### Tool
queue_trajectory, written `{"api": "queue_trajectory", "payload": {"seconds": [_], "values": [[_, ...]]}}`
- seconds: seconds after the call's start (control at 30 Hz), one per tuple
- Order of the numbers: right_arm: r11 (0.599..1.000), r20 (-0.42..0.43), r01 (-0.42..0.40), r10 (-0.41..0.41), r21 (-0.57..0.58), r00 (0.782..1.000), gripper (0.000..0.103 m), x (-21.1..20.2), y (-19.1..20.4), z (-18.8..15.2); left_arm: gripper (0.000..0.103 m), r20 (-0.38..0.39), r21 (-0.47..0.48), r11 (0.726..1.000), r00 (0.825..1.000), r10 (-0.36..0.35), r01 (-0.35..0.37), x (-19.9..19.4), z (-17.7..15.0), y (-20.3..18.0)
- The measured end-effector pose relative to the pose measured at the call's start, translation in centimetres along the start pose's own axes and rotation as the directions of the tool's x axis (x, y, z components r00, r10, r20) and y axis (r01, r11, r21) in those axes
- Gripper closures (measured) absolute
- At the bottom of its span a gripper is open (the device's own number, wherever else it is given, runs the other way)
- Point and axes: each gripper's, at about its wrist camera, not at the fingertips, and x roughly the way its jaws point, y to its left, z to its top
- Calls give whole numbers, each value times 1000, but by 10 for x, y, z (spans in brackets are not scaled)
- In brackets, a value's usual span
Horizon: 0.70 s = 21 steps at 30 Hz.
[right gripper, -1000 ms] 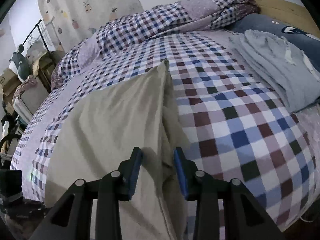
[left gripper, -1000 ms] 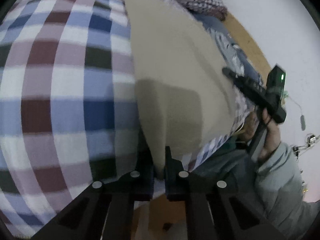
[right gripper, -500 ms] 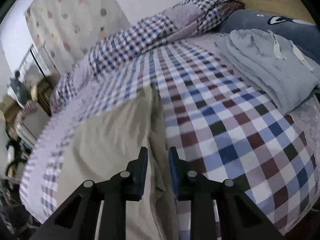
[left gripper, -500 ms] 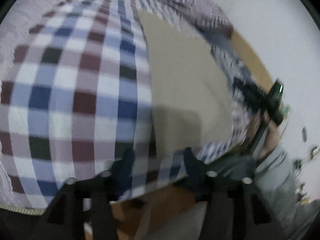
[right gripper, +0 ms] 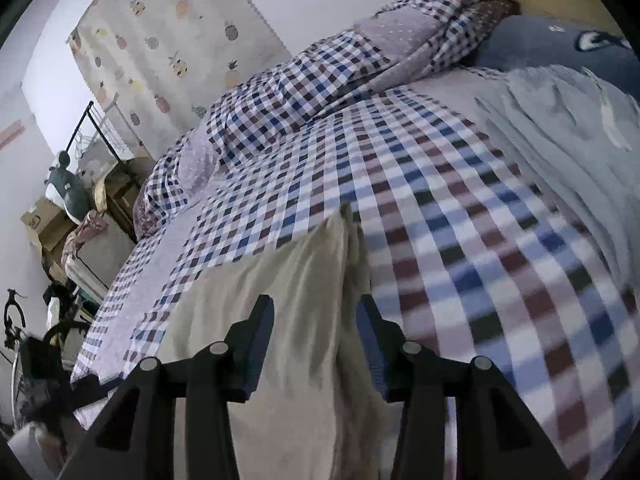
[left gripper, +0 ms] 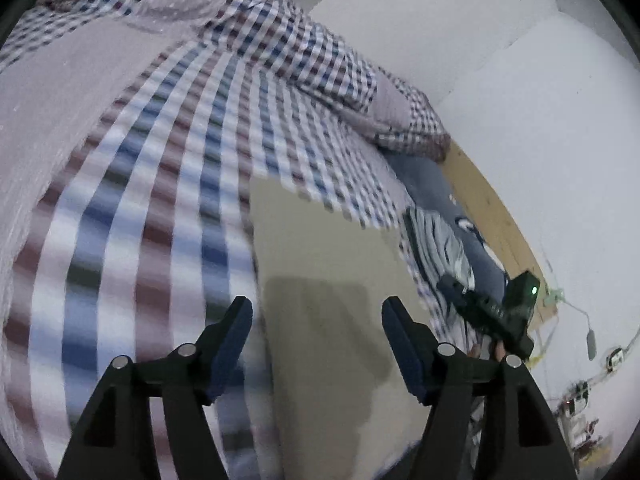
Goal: Fold clothes
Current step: 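Withdraw both open grippers from the folded shirt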
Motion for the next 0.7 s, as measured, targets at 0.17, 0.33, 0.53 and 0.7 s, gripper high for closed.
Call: {"api": "queue_trajectory", "payload": {"seconds": [0.17, 0.33, 0.53, 0.7], "values": [[997, -65, -5, 1, -71, 998, 55, 54, -2, 34, 26, 29, -10, 1000, 999, 14, -13, 49, 46, 18], [998, -126, -19, 10, -66, 992, 55, 104, -14, 51, 26, -14, 4, 998, 998, 63, -63, 94, 72, 37], [996, -148, -30, 18, -84, 989, 60, 135, -19, 57, 29, -109, 35, 998, 993, 51, -48, 134, 81, 48], [998, -159, -56, 50, -30, 986, 85, 146, -27, 59, 91, -166, 56, 997, 984, 63, -54, 159, 80, 43]]}}
